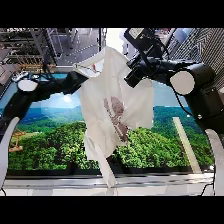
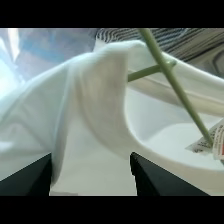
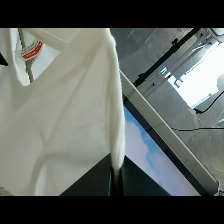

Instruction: Fold the clothes and pants, and hang the long-sleeved shirts on hangers.

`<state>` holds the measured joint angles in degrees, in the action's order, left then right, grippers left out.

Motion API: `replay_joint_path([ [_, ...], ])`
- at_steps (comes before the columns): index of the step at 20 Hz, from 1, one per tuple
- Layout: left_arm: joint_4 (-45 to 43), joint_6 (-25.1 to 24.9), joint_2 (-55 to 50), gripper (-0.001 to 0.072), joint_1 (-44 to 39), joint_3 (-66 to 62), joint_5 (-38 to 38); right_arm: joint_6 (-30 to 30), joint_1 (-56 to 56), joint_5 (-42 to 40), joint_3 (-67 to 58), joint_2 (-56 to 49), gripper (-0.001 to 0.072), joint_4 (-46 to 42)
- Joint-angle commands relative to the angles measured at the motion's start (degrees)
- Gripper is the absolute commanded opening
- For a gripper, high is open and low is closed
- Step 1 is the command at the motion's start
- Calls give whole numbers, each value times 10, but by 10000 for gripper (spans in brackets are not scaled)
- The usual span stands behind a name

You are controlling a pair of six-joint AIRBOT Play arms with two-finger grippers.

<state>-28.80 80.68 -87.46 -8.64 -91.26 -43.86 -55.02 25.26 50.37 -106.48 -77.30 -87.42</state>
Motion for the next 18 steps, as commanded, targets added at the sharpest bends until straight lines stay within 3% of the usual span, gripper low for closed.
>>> replay_joint_path([
  [1,-40,78,5,486,-61,0,131,2,0,4,0,0,18,2],
  [4,-42,109,3,483,-63,0,150,5,0,13,0,0,18,2],
  [5,-42,112,2,436,-61,0,162,5,0,13,0,0,18,3],
  [7,-43,115,-5,248,-59,0,180,5,0,13,0,0,18,7],
  [10,-42,115,-23,227,-55,0,167,5,2,13,-1,6,18,21],
  [11,-43,115,-26,233,-53,0,157,5,2,13,-1,8,18,21],
  [12,-52,115,-25,286,-49,0,146,5,1,13,-1,8,18,19],
  [14,-76,115,-15,522,-30,0,103,4,1,15,-1,7,18,14],
  [15,-89,115,-5,578,-13,0,73,4,1,16,-1,7,18,15],
  [18,-93,115,33,585,31,0,-1,3,1,16,0,7,19,15],
])
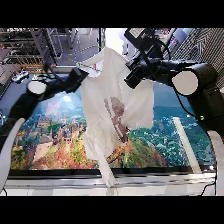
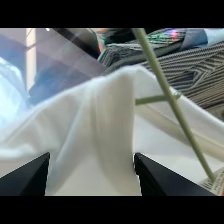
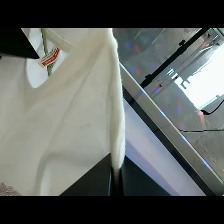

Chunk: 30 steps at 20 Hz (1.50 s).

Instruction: Fold the clothes and pants, and hang the long-sleeved shirts on hangers.

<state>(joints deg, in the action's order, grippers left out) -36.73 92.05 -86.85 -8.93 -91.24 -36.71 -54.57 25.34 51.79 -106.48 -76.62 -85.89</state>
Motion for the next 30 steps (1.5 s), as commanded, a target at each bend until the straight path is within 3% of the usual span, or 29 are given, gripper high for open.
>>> replay_joint_path([
  [1,-2,2,39,585,38,0,-75,-1,0,2,0,-1,19,0],
  [5,86,2,42,580,24,0,10,-19,0,2,0,-2,19,0],
  [9,47,2,38,576,11,0,-35,-20,0,2,-1,-2,20,0],
  [14,-39,99,23,540,-12,0,-44,-21,1,2,-1,-2,20,2],
  [15,-42,106,18,508,-16,0,-38,-21,1,2,0,-2,20,2],
  [17,-39,109,5,336,-22,0,-4,-21,1,2,-1,-2,20,3],
  [21,-29,109,-16,327,-29,-1,40,-20,1,2,-1,-2,20,9],
  [25,46,94,-21,406,-35,-1,58,-20,1,7,-1,-2,20,19],
  [27,64,76,-12,652,-39,-1,57,-19,0,21,0,-2,20,17],
  [30,64,76,-13,647,-41,-1,61,-20,1,27,0,-2,20,17],
])
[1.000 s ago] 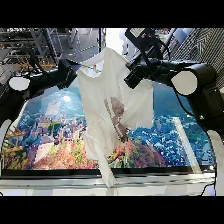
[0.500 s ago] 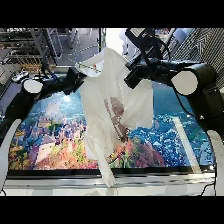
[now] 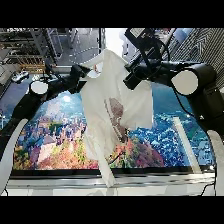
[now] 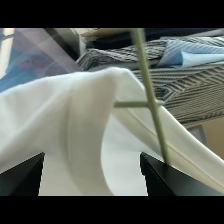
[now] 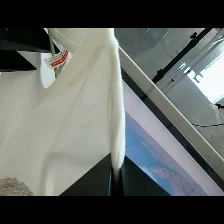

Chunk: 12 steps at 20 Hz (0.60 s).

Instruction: Fold the clothes and pants, and hang the long-sleeved shirts on hangers.

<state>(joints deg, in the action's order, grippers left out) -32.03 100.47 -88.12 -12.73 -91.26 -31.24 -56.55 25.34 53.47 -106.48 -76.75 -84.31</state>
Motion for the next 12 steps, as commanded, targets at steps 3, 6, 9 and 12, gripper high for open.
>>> replay_joint_path([
  [3,16,-2,-18,578,-3,0,2,0,1,11,-1,0,20,3],
  [6,17,27,-43,216,-2,-1,7,5,1,11,-1,2,20,23],
  [9,16,26,-57,20,9,-1,12,7,0,24,-1,5,18,34],
  [12,17,-4,-40,19,40,-1,12,26,0,76,-1,5,18,11],
])
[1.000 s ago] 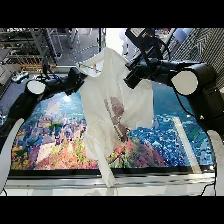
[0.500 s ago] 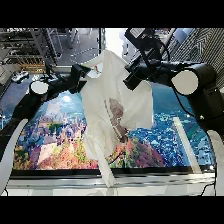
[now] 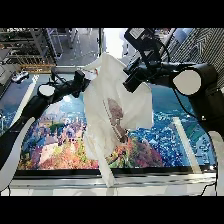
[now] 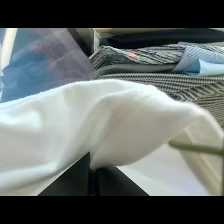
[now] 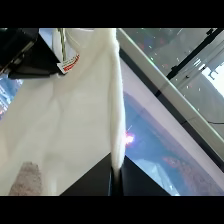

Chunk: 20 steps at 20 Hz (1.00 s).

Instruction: Fold the clothes and pants, and hang the long-sleeved shirts on hangers.

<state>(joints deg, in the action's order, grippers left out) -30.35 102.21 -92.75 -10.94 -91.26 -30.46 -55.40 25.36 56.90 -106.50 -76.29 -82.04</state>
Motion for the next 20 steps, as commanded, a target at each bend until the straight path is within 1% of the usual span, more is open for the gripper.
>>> replay_joint_path([
  [1,0,-37,14,19,36,-1,1,23,0,52,0,1,17,-10],
  [6,0,-43,21,18,93,-1,-8,26,0,56,0,1,17,12],
  [9,0,-61,21,18,109,-1,-33,26,0,75,0,1,17,-21],
  [12,0,-72,21,18,117,-1,-58,26,0,70,0,1,17,-22],
  [14,0,-72,21,18,120,-1,-58,26,0,72,0,1,17,-25],
  [16,0,-87,21,18,129,-1,-59,37,0,92,0,1,17,-58],
  [18,0,-87,22,18,139,-1,-70,53,-6,108,0,1,17,-78],
  [20,0,-102,25,18,144,-1,-74,54,-22,114,0,1,17,-85],
])
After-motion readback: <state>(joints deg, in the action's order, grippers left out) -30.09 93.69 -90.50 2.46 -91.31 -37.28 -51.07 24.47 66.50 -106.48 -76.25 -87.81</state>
